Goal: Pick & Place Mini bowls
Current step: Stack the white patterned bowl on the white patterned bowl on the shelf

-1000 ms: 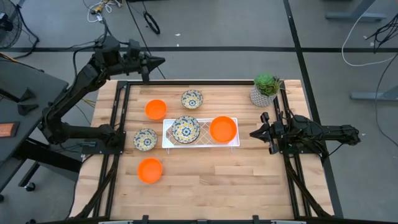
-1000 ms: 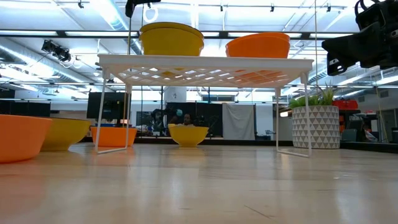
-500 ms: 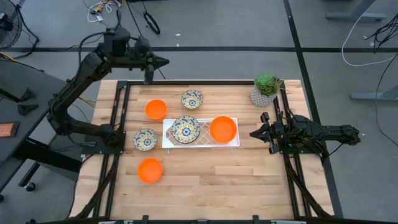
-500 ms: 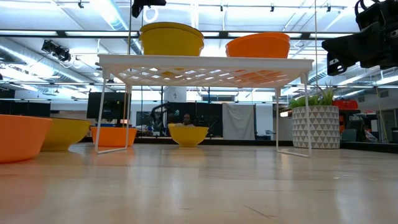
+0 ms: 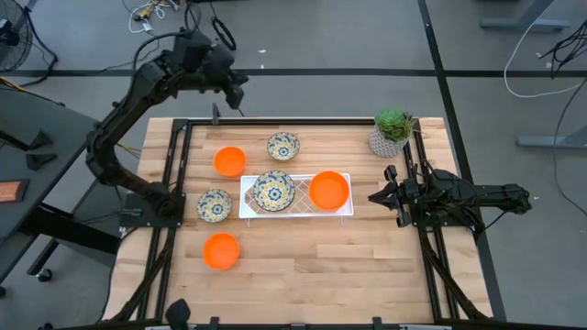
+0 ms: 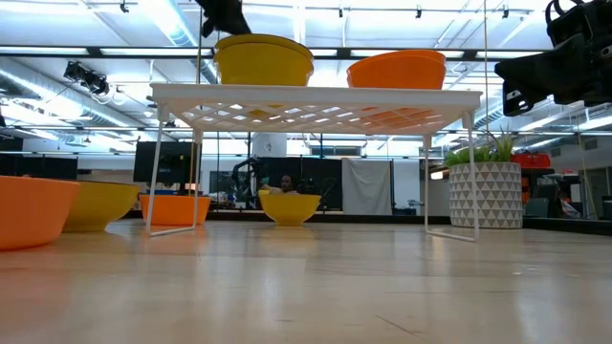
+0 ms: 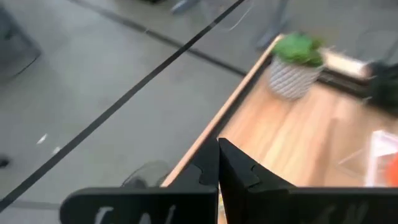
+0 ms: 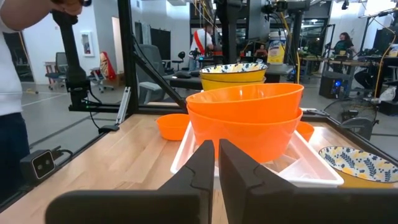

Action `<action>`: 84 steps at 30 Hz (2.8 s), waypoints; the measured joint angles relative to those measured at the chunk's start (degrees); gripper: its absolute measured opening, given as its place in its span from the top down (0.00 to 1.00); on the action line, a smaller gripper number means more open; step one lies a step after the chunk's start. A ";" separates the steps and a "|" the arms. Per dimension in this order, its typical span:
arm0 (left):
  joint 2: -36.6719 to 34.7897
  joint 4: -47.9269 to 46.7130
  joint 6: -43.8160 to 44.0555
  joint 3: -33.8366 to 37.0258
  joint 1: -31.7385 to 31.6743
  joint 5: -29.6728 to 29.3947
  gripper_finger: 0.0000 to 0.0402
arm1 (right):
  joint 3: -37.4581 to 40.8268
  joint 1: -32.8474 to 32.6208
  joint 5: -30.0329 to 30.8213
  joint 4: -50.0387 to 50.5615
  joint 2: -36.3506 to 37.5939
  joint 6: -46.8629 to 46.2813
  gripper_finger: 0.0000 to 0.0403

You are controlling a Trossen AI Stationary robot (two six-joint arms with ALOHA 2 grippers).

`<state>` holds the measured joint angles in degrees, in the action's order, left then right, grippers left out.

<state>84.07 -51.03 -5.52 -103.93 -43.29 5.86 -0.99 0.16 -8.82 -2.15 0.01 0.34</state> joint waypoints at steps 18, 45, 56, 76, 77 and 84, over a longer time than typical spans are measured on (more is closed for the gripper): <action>9.66 -5.43 1.54 -2.37 -0.04 -4.96 1.00 | 0.00 0.01 0.00 0.01 0.00 -0.02 0.93; 19.82 -12.23 -1.50 -2.33 0.04 0.57 0.98 | 0.00 0.01 0.00 0.00 0.00 0.00 0.93; 24.01 -12.28 3.76 -2.31 0.18 1.62 0.71 | 0.00 0.01 0.00 0.00 0.00 -0.02 0.93; 29.36 -10.83 9.30 -2.28 3.35 1.50 0.37 | 0.00 0.01 0.00 0.02 0.00 -0.02 0.93; 29.82 -11.08 9.38 -2.28 3.37 1.52 0.37 | 0.00 0.01 0.00 0.00 0.00 -0.01 0.93; 32.02 -10.90 8.89 -2.28 3.70 2.33 0.38 | 0.00 0.01 0.00 0.00 0.00 -0.02 0.93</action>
<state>116.10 -61.93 3.38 -106.21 -39.59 8.19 -0.99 0.16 -8.82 -2.15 0.01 0.32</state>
